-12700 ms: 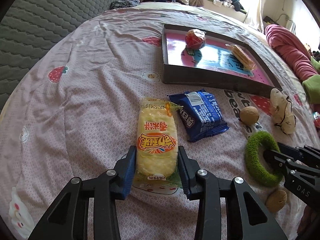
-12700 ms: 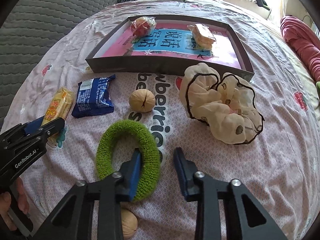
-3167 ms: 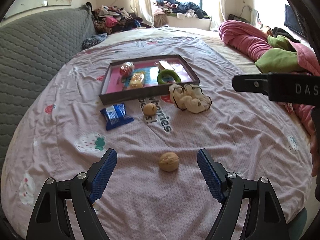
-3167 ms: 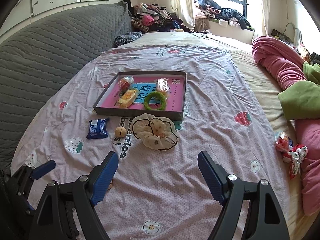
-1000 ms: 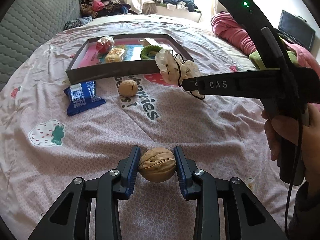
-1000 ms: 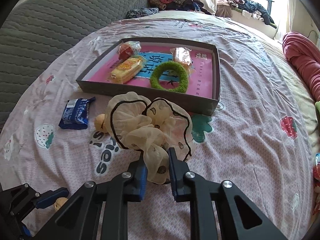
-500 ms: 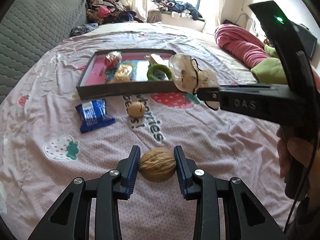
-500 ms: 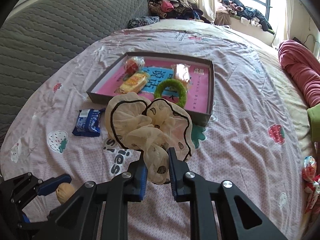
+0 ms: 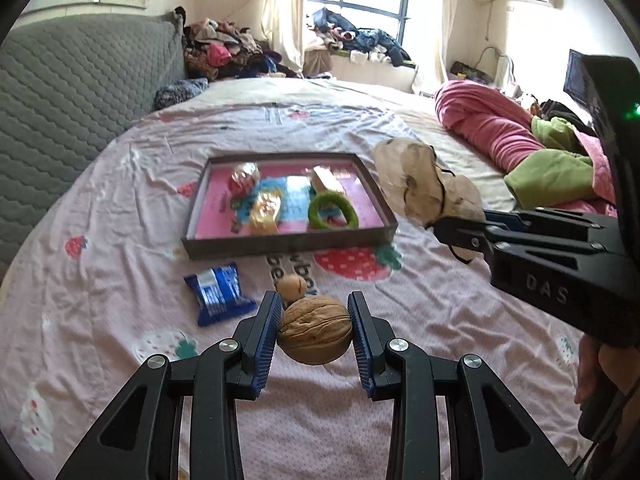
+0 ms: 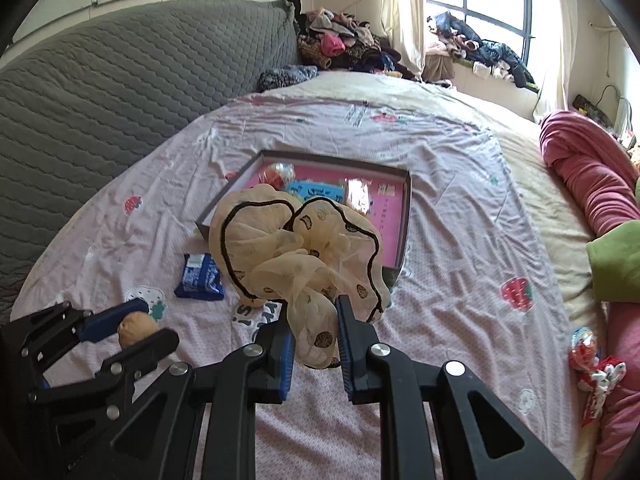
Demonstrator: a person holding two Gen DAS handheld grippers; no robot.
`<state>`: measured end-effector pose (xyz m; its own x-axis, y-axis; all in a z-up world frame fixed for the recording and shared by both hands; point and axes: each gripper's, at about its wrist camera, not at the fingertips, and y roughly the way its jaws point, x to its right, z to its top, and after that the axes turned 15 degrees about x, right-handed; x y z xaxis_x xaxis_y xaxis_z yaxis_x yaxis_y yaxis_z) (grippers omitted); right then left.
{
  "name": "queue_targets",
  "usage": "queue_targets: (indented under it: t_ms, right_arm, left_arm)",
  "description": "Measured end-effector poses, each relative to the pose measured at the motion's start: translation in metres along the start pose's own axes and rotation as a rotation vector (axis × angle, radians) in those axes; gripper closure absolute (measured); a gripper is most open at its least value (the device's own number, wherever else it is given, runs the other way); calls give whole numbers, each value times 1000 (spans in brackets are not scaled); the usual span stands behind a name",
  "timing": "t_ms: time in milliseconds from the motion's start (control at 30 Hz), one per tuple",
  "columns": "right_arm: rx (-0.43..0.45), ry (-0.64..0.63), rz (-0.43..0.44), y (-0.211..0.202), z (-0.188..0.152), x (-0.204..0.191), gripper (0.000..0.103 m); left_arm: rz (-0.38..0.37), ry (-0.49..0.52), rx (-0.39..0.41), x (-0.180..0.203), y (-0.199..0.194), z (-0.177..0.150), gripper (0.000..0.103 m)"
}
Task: Organize objects
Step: 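Lift and carry the walnut with the left tool while the right tool carries the scrunchie to the tray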
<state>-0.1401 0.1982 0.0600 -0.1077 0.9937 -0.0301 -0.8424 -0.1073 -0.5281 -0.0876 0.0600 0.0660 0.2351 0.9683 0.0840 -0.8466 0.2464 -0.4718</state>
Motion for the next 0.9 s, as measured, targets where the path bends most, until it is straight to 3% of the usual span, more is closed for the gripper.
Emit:
queue_targets:
  t_ms: [900]
  right_arm:
    - [154,-26,-52,-77,61,-15,84]
  left_arm:
    - [45,28,131,1,-50,81,67]
